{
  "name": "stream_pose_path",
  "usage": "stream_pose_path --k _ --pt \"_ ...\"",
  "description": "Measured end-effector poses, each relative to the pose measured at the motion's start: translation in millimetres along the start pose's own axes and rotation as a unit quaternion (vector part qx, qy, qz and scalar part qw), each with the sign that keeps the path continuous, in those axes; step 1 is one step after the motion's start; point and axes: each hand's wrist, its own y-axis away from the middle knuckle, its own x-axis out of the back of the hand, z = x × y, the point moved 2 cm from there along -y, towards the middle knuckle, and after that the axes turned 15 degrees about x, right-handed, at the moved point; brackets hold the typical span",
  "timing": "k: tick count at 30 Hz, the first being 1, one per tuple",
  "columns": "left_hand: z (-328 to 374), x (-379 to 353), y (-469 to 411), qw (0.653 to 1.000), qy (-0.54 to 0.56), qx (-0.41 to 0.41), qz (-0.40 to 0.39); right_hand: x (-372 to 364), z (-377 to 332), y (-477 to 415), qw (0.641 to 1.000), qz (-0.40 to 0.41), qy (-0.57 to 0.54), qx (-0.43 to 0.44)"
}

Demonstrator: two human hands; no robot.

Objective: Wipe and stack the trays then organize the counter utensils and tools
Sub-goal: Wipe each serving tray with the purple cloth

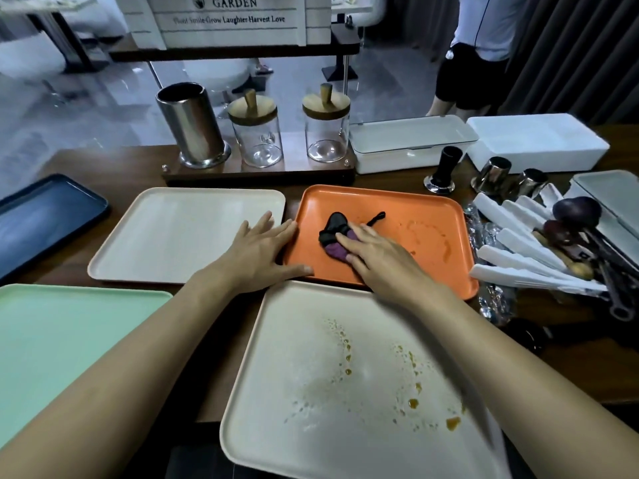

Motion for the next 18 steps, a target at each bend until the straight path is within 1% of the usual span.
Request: stream_pose_path --k 4,10,18 --pt "-2.0 0.7 -2.6 1.000 0.002 0.003 -0.018 -7.0 2.5 -2.5 1.000 -0.016 0.026 -0.004" --pt "-2.3 -0.9 -3.4 0.998 0.045 -0.007 -0.032 -9.0 2.3 -12.5 0.999 -0.026 0.044 -0.013" --pt "-2.2 -0.2 -4.8 0.997 0.063 -0.024 -0.035 -8.0 23.1 -82.2 0.997 -0.028 0.044 -0.058"
